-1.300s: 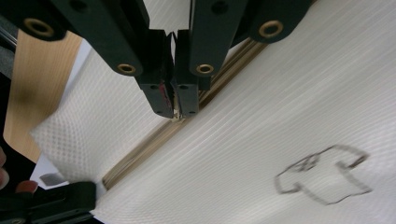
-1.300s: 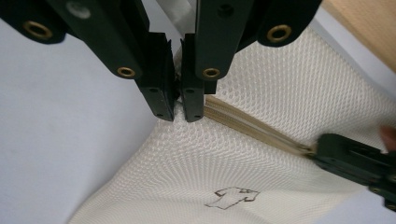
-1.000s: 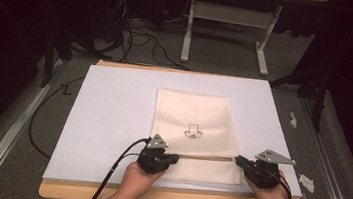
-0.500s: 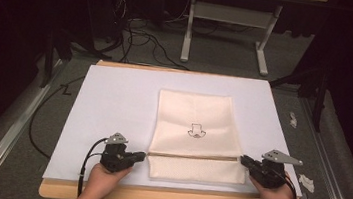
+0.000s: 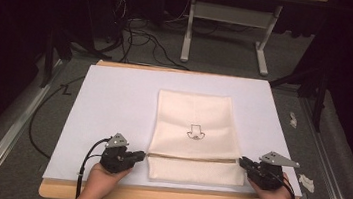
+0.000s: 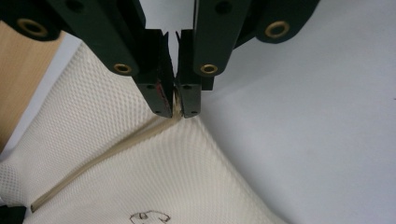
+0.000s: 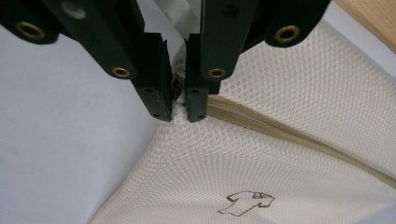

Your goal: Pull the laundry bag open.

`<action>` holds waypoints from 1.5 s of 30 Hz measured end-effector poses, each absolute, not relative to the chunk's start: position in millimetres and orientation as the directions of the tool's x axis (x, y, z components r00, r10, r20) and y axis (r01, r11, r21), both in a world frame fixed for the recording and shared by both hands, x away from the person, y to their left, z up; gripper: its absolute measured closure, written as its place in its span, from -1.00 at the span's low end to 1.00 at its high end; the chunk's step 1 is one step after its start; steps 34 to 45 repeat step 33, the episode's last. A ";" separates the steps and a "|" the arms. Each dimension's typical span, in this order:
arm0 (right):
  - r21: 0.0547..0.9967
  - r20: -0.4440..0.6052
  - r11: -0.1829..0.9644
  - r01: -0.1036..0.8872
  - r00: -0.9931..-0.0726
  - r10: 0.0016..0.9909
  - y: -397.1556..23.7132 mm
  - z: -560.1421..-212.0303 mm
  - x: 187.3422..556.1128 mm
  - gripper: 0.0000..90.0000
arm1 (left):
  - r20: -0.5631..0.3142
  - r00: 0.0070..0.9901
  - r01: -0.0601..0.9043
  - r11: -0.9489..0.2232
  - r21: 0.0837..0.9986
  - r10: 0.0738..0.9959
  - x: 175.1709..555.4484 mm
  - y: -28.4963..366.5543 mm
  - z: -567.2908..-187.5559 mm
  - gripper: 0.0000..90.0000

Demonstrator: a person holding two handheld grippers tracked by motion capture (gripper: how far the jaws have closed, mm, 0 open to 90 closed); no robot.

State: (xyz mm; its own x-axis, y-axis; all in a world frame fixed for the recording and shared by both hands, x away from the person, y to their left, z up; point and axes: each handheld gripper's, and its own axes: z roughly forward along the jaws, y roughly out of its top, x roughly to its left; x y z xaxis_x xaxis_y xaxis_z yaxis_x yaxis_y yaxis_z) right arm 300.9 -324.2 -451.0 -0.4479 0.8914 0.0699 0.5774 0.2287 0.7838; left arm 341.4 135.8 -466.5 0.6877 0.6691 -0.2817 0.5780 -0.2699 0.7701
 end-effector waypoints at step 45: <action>0.863 0.042 0.079 0.499 -0.226 0.973 -389.4 -440.9 298.8 -0.60 | -0.017 0.516 0.468 -0.265 0.843 0.857 349.2 181.4 -448.8 -0.74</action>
